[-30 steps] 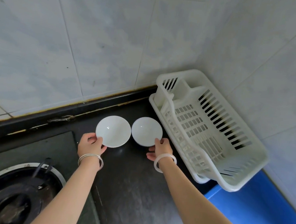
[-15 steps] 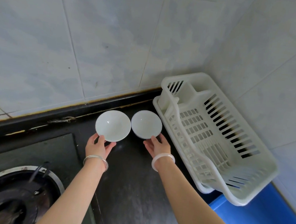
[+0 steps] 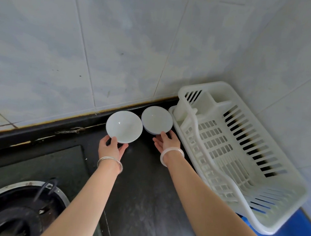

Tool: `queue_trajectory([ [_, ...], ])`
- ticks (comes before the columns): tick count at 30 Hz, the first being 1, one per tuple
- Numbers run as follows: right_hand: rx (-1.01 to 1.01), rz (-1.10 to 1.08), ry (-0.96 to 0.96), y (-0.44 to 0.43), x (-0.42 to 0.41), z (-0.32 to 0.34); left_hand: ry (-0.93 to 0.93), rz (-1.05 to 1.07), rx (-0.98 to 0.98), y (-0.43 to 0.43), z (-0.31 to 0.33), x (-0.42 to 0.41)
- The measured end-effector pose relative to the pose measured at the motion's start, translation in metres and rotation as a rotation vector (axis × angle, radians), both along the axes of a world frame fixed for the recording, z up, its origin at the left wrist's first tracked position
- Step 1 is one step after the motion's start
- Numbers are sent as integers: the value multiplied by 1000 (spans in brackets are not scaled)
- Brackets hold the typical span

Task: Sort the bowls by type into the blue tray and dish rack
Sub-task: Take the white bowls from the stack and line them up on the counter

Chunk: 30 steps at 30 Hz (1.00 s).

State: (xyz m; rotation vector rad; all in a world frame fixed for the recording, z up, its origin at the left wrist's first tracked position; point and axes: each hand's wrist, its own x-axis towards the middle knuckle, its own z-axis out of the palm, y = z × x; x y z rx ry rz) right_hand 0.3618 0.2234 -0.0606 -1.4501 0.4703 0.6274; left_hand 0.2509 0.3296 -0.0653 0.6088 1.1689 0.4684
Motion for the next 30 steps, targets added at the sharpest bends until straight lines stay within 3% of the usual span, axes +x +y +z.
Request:
queue_trajectory([
  [20,-96,199,-10,-4,1,11,45,6,45,-3,6,1],
  [27,-158,354,-134,-46,-27,49,58,-222,121,-26,28,-22],
  [30,-209,418,-249,-87,-56,71,92,-459,238,-70,33,-47],
])
